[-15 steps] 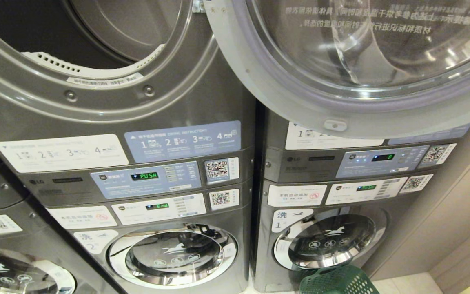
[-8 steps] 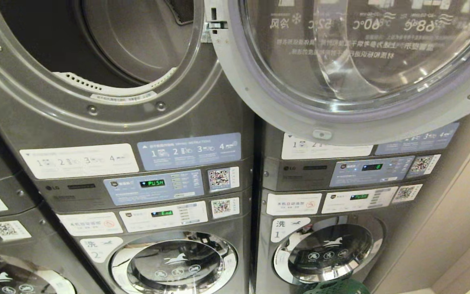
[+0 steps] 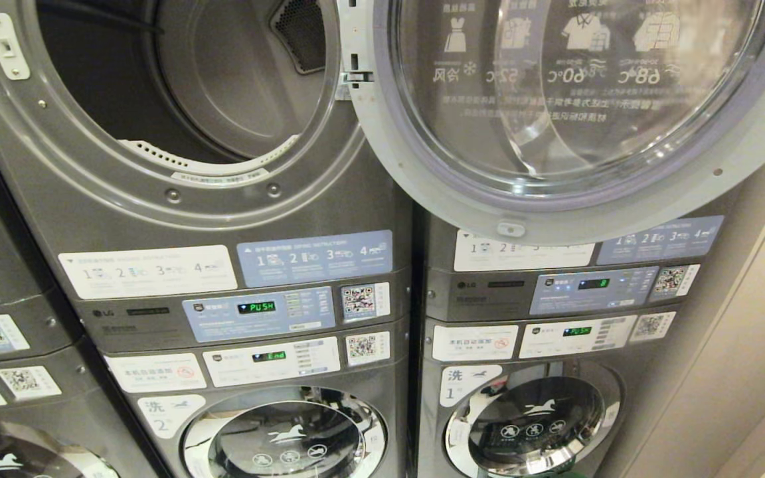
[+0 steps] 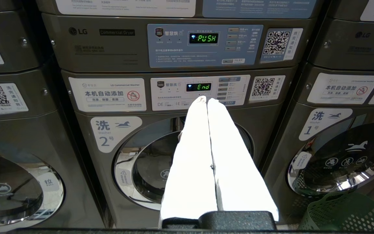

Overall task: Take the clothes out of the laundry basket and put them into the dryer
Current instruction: Close the dryer

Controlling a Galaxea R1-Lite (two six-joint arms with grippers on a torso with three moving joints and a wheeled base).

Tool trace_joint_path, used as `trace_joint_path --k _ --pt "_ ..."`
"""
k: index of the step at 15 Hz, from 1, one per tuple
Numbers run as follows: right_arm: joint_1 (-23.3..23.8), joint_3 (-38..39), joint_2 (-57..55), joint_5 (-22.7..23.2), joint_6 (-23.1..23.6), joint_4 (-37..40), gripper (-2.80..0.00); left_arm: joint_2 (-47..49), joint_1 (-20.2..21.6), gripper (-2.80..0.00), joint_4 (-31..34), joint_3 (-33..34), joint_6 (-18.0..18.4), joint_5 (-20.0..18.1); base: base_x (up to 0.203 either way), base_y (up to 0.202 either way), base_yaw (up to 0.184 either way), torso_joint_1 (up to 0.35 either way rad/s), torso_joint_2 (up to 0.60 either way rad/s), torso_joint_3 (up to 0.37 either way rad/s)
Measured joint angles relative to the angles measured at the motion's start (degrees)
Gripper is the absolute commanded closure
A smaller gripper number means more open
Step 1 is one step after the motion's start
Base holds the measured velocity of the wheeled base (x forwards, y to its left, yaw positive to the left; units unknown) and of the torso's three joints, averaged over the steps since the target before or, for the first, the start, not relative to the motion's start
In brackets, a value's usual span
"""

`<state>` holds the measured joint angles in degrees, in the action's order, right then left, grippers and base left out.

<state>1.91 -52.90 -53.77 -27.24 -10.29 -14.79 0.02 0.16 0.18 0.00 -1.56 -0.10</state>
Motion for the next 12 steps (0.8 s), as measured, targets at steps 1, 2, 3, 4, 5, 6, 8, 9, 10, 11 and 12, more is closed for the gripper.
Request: trace_joint_path --k 1,2,3,4,5,6,8,9,10,11,12 --pt "1.23 -0.88 -3.06 1.38 -1.64 -1.58 0.0 0.0 0.0 0.0 -0.02 0.0 0.0 0.0 0.0 0.0 0.0 0.0 0.0 0.0" --pt "3.32 -1.52 -5.94 3.85 -3.39 -3.18 0.0 0.0 0.0 0.0 -0.02 0.0 0.0 0.0 0.0 0.0 0.0 0.0 0.0 0.0" --pt "6.06 -1.96 -8.56 7.26 -4.65 -5.03 0.0 0.0 0.0 0.0 -0.02 0.0 0.0 0.0 0.0 0.0 0.0 0.0 0.0 0.0" --pt "9.39 -2.21 -10.92 10.85 -5.21 -7.07 0.0 0.0 0.0 0.0 -0.03 0.0 0.01 0.0 0.0 0.0 0.0 0.0 0.0 0.0" --pt "12.5 -2.36 -12.86 14.13 -5.48 -9.3 0.0 0.0 0.0 0.0 -0.02 0.0 0.0 0.0 0.0 0.0 0.0 0.0 0.0 0.0" --pt "16.12 -2.36 -14.7 18.04 -5.69 -11.86 0.0 0.0 0.0 0.0 -0.02 0.0 0.0 0.0 0.0 0.0 0.0 0.0 0.0 0.0" --pt "22.08 -1.96 -17.51 28.49 -7.14 -16.37 0.0 0.0 0.0 0.0 -0.04 0.0 0.0 0.0 0.0 0.0 0.0 0.0 0.0 0.0" --pt "24.54 -1.72 -18.73 34.74 -9.11 -18.32 0.0 0.0 0.0 0.0 -0.02 0.0 0.0 0.0 0.0 0.0 0.0 0.0 0.0 0.0" --pt "26.26 -1.47 -19.98 40.29 -11.05 -20.29 0.0 0.0 0.0 0.0 -0.01 0.0 0.01 0.0 0.0 0.0 0.0 0.0 0.0 0.0" --pt "27.35 -1.09 -21.37 44.95 -12.3 -22.85 0.0 0.0 0.0 0.0 -0.02 0.0 0.0 0.0 0.0 0.0 0.0 0.0 0.0 0.0" --pt "28.27 -0.48 -23.07 49.73 -13.03 -26.29 0.0 0.0 0.0 0.0 -0.02 0.0 0.0 0.0 0.0 0.0 0.0 0.0 0.0 0.0"
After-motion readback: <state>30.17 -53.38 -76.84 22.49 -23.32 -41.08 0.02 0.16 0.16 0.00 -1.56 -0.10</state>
